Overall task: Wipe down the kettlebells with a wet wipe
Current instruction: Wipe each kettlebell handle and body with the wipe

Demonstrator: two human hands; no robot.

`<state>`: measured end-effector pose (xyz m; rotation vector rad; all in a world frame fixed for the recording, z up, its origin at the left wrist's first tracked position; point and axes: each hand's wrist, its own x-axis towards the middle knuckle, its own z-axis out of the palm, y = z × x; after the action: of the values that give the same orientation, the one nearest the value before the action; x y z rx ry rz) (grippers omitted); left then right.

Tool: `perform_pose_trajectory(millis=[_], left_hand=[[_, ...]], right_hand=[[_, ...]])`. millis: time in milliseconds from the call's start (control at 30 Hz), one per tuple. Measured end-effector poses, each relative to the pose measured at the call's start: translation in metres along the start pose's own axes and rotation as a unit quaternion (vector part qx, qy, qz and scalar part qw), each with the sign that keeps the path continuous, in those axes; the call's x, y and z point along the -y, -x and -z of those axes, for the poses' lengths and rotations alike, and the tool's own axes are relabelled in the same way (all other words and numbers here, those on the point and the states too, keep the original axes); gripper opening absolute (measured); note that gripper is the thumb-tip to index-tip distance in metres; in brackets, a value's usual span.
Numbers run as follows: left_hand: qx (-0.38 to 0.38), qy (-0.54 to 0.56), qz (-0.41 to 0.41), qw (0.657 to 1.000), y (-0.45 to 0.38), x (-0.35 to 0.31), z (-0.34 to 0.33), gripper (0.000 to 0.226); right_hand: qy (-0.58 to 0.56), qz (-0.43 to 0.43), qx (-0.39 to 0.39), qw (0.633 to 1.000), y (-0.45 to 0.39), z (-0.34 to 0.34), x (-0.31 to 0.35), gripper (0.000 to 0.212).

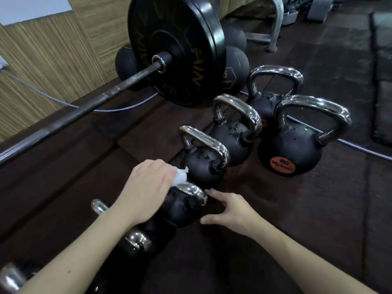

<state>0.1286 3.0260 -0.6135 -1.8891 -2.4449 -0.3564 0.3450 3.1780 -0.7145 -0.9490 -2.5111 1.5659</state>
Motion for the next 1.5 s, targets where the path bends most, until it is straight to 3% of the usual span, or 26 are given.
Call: perform_pose_trajectory(millis=[67, 133, 267, 433, 533, 600, 733, 833, 967, 1067, 1167, 1333, 1433, 1500], left_hand=[[0.053, 0.108, 0.105, 0.987, -0.009, 0.009, 0.005, 0.044], [0.053, 0.194, 0.191, 0.961, -0.018, 0.015, 0.010, 0.044], [-0.026, 0.226, 0.212, 0.950, -0.051, 0.007, 0.016, 0.042], [-0.146, 0.202, 0.133, 0.959, -0.107, -0.017, 0.017, 0.039], [-0.045, 0.137, -0.017, 0.989, -0.131, -0.023, 0.000, 0.029], [0.023, 0.049, -0.070, 0.996, -0.131, -0.028, -0.019, 0.027], [0.083, -0.061, -0.143, 0.984, -0.119, -0.057, -0.028, 0.056], [0.092, -0.066, -0.222, 0.969, -0.114, -0.074, -0.025, 0.052], [0.071, -0.062, -0.203, 0.975, -0.127, -0.059, -0.021, 0.043], [0.026, -0.066, -0.088, 0.994, -0.148, -0.033, -0.022, 0.039], [0.044, -0.061, 0.012, 0.997, -0.155, -0.021, -0.018, 0.050], [0.097, -0.124, -0.126, 0.979, -0.134, -0.058, -0.020, 0.041], [0.125, -0.115, -0.233, 0.958, -0.117, -0.079, -0.023, 0.024], [0.126, -0.095, -0.260, 0.953, -0.123, -0.072, -0.020, 0.029]], right_hand=[[0.029, -0.009, -0.035, 0.999, -0.002, 0.017, -0.010, 0.112], [0.056, -0.012, -0.072, 0.996, -0.007, 0.030, -0.023, 0.117], [0.151, -0.067, -0.070, 0.984, -0.025, 0.042, -0.063, 0.136], [0.275, -0.109, -0.056, 0.953, -0.026, 0.031, -0.106, 0.140], [0.304, -0.106, -0.080, 0.943, -0.027, 0.025, -0.110, 0.135], [0.298, -0.103, -0.081, 0.945, -0.028, 0.027, -0.110, 0.138], [0.312, -0.112, -0.058, 0.941, -0.029, 0.031, -0.107, 0.147], [0.319, -0.129, -0.034, 0.938, -0.031, 0.032, -0.102, 0.149], [0.319, -0.143, -0.016, 0.937, -0.032, 0.033, -0.101, 0.150], [0.319, -0.133, -0.009, 0.938, -0.032, 0.035, -0.101, 0.150], [0.313, -0.128, -0.017, 0.941, -0.031, 0.035, -0.101, 0.150], [0.324, -0.147, -0.009, 0.935, -0.032, 0.036, -0.097, 0.149], [0.317, -0.154, -0.010, 0.936, -0.033, 0.035, -0.097, 0.150], [0.316, -0.157, -0.006, 0.936, -0.033, 0.035, -0.096, 0.150]])
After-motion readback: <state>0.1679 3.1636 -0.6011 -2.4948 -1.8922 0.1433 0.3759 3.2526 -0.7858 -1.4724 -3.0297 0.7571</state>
